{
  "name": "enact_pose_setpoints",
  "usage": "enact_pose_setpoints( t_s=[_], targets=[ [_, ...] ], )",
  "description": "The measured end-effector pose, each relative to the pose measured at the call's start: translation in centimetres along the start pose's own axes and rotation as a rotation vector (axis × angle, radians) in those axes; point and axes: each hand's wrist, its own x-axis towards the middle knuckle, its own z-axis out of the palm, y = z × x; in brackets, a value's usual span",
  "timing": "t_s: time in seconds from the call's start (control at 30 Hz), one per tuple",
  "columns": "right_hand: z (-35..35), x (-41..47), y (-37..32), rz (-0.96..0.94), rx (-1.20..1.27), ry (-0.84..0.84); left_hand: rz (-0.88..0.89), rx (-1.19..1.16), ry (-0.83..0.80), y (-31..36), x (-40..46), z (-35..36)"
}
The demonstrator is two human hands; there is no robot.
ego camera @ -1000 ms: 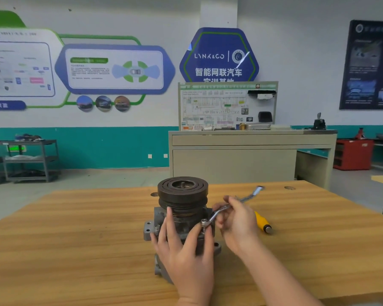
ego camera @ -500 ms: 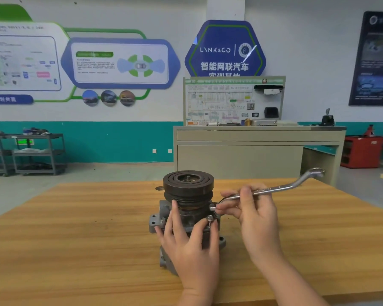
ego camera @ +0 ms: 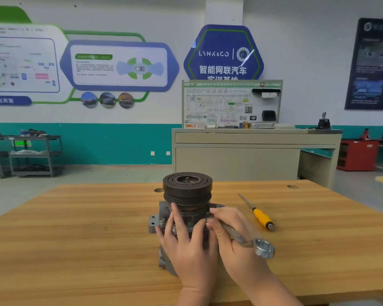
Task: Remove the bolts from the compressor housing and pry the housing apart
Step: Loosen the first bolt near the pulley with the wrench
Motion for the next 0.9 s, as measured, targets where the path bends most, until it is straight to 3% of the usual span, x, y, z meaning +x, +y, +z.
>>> enact_pose_setpoints(
  t_s=[0.2, 0.3, 0.43, 0.57, 0.63, 0.77, 0.83, 0.9],
  targets=[
    [0.3, 0.5, -0.3, 0.112, 0.025, 0.072, -0.014, 0.011, 0.003, 0.4, -0.2, -0.3],
    [0.8, 0.5, -0.4, 0.010, -0.073, 0.071, -0.002, -0.014, 0.052, 0.6, 0.2, -0.5],
    [1.9, -0.4, -1.0, -0.205, -0.288, -0.006, -0.011, -0.056, -0.020, -0.6, 0.7, -0.4],
    [2.4, -0.6, -0.9, -0.188, -0.305, -0.021, -0.121, -0.032, -0.129, -0.5, 0.5, -0.5],
    [2.3, -0.8, -0.8, 0.000, -0.101, 0.108, -0.059, 0.015, -0.113, -0.3, 0.0, -0.6],
    [2.4, 0.4, 0.3, 0.726, 0.607, 0.496, -0.046, -0.038, -0.149, 0.0, -0.3, -0.3],
    [1.8, 2.1, 2.2, 1.092, 0.841, 0.445, -0.028, -0.036, -0.139, -0.2, -0.3, -0.1],
    [0.9, 3.4, 3.8, 1.346, 0.921, 0.225, -0.001, -0.037, -0.112, -0.6, -0.2, 0.2]
  ],
)
